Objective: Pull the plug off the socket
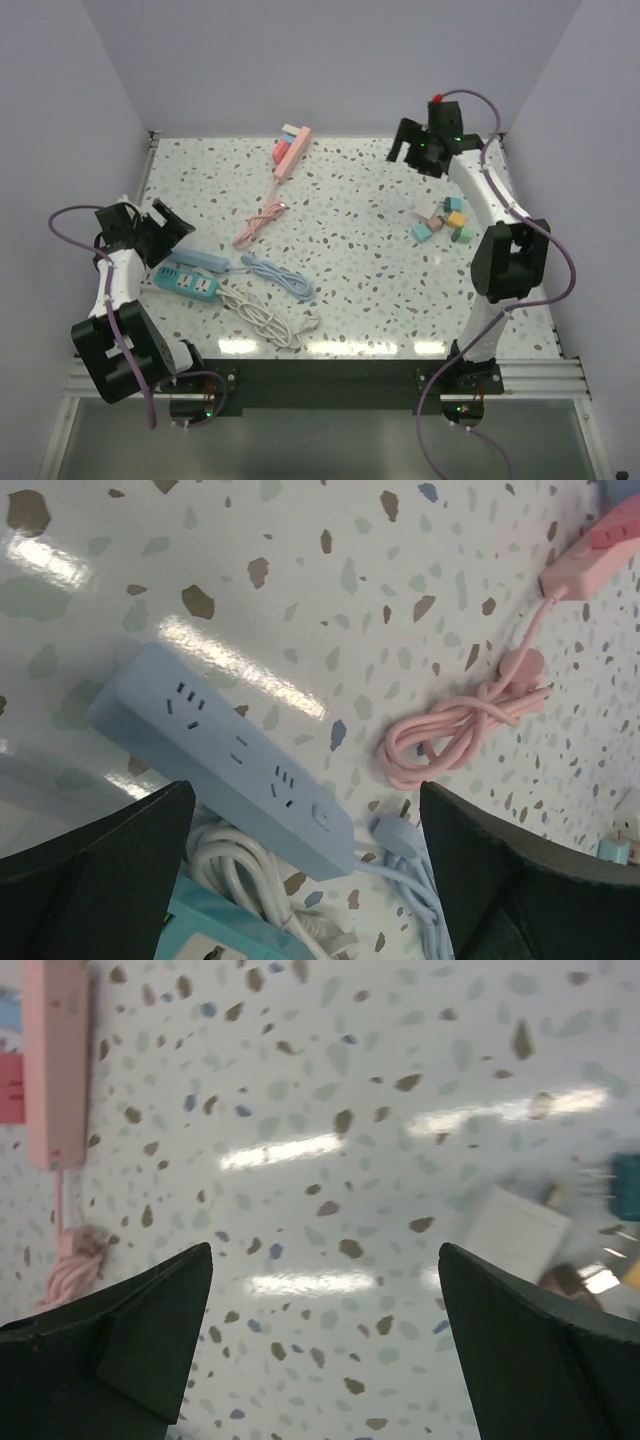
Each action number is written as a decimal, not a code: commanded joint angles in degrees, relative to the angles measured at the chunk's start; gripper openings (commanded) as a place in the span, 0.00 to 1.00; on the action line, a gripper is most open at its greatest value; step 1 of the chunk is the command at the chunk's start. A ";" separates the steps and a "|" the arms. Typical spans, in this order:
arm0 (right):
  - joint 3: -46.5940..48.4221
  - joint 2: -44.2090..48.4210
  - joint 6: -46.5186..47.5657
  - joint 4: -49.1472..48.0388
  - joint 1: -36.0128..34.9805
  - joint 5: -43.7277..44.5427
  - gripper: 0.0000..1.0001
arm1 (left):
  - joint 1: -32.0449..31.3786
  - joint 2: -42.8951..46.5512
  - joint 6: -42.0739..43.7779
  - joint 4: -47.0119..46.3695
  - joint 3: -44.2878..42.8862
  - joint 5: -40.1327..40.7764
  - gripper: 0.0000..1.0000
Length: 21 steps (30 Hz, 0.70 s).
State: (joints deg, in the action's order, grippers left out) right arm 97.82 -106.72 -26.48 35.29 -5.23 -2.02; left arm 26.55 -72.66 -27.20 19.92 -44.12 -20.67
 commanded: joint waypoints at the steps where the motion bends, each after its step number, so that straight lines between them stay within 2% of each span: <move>1: 4.21 -4.88 1.96 1.54 -9.69 -5.10 0.98 | -1.14 1.21 -1.01 -3.31 0.09 -8.68 1.00; 2: 5.61 -6.30 1.35 1.63 -13.71 -4.92 0.98 | -1.58 1.12 -1.01 -3.75 0.00 -9.65 1.00; 6: 11.68 -12.89 -3.74 0.40 -22.00 -3.87 0.98 | -4.13 3.05 -1.72 -5.42 0.17 -14.84 1.00; 11: 12.04 -17.99 -16.73 -9.17 -30.08 -3.43 0.98 | -7.38 6.48 -2.15 -5.59 0.79 -15.02 1.00; 16: 12.39 -22.91 -26.58 -17.44 -35.36 0.70 0.98 | -7.65 10.08 -2.68 -5.95 3.94 -16.07 1.00; 21: 13.18 -28.27 -41.79 -21.66 -37.92 5.26 0.98 | -7.65 12.63 -2.24 -3.84 6.06 -15.54 1.00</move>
State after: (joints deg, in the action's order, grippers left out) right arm 108.57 -132.40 -55.37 19.64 -42.70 -1.72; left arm 19.05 -62.13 -28.97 16.19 -39.27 -34.94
